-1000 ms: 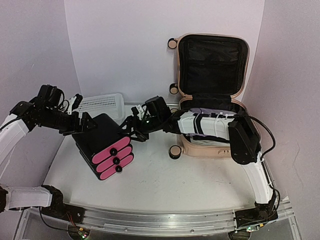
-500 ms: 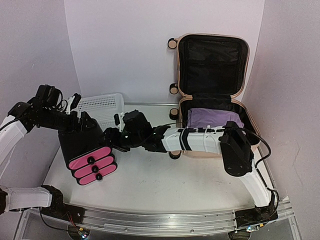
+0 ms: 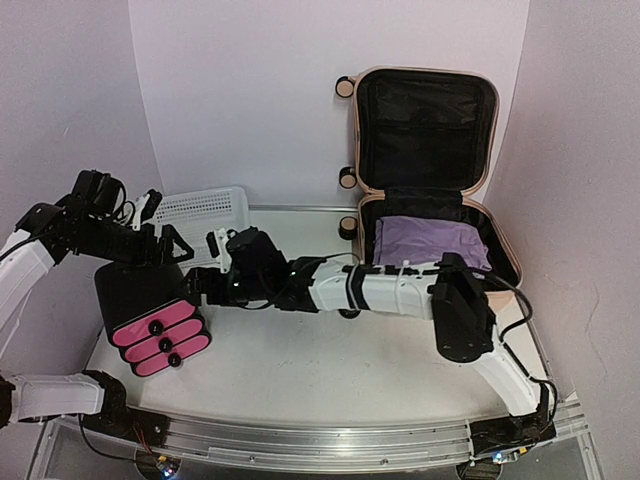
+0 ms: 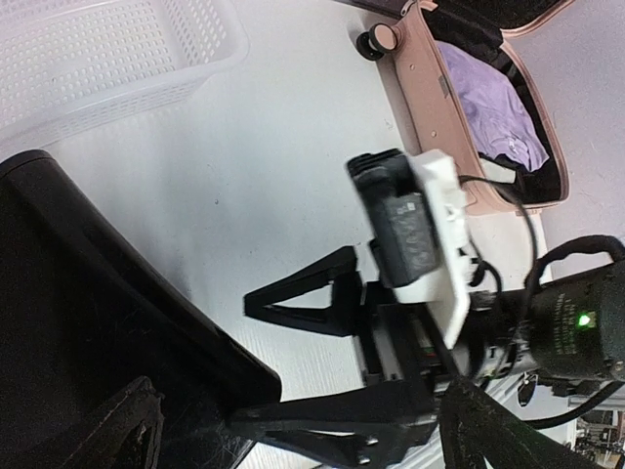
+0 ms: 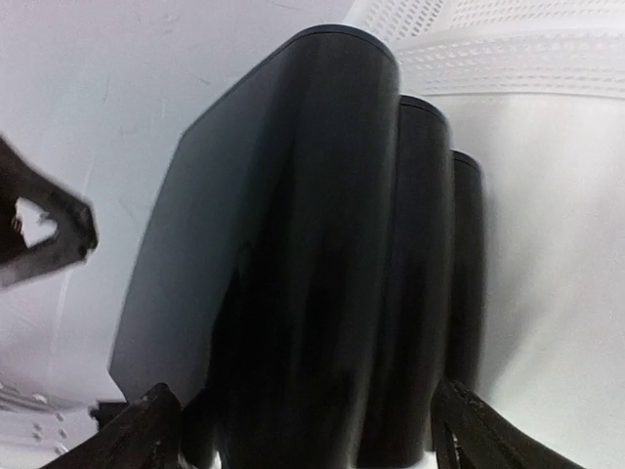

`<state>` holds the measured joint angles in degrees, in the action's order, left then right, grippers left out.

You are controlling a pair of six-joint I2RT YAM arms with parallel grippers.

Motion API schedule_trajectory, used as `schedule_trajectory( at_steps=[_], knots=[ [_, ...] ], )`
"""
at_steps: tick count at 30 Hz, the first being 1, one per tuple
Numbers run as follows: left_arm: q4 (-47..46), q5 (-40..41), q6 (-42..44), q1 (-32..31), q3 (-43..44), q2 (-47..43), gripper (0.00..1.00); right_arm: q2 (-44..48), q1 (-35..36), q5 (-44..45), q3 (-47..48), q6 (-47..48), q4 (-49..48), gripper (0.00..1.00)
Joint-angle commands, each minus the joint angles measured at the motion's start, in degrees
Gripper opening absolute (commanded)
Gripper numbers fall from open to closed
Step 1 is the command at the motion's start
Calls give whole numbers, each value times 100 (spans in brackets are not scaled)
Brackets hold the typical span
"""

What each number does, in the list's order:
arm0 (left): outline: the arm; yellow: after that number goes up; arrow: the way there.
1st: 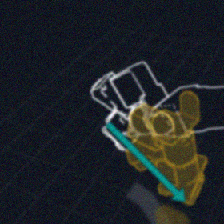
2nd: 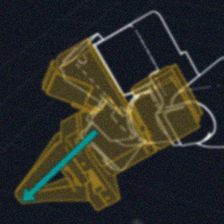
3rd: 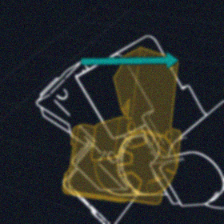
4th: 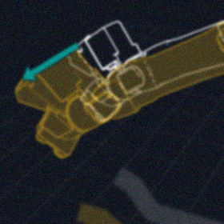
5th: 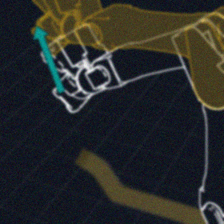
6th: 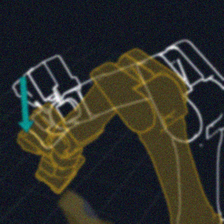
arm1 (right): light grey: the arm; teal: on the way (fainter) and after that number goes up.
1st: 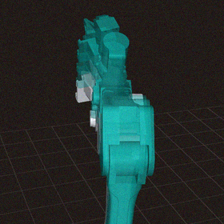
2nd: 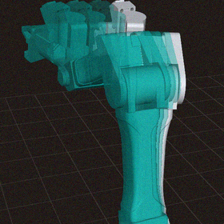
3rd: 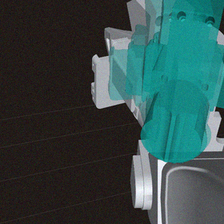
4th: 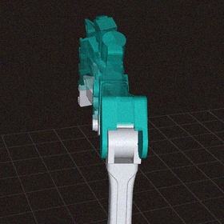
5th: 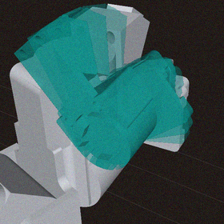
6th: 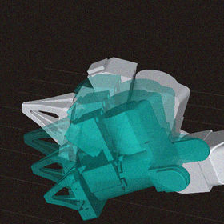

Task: Open, take out, and arrange the luggage

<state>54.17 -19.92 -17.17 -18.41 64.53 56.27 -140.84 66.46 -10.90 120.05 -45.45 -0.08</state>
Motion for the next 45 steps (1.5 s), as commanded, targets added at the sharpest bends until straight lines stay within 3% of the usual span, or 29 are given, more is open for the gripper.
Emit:
schedule_trajectory(
  at_steps=[1,5,8,11,14,17,21,29,33,37,45],
  knots=[
    [-53,-195,9,9,423,285,99,1521,-303,551,-966,1352,1291,98],
    [-63,-514,169,4,712,739,98,2952,-413,1528,-2354,2938,1983,98],
    [-107,-652,333,3,983,1106,97,3910,-449,2777,-3178,3890,2525,98],
    [-187,-636,487,-96,1350,1632,96,4706,-617,3749,-3906,4345,2902,98],
    [-188,-68,662,-612,2009,2378,95,5388,-841,4227,-4519,4356,3118,98],
    [-192,1132,662,-1052,2624,3155,96,5884,-996,4390,-4953,4188,3244,98],
    [-117,2296,395,-1112,3415,4267,96,6347,-1056,4524,-5332,3993,3268,98],
    [19,3283,547,-1112,5116,6231,98,6924,-1073,4707,-5642,3980,3509,98],
    [83,3384,825,-1104,5897,6979,99,7201,-1081,4769,-5800,3895,3575,98],
    [311,2862,796,-1086,6470,7607,98,7333,-1079,4793,-5865,3792,3640,98],
    [318,2438,702,-1101,6266,7810,76,7253,-1081,4759,-5844,3706,3657,98]
  ],
)
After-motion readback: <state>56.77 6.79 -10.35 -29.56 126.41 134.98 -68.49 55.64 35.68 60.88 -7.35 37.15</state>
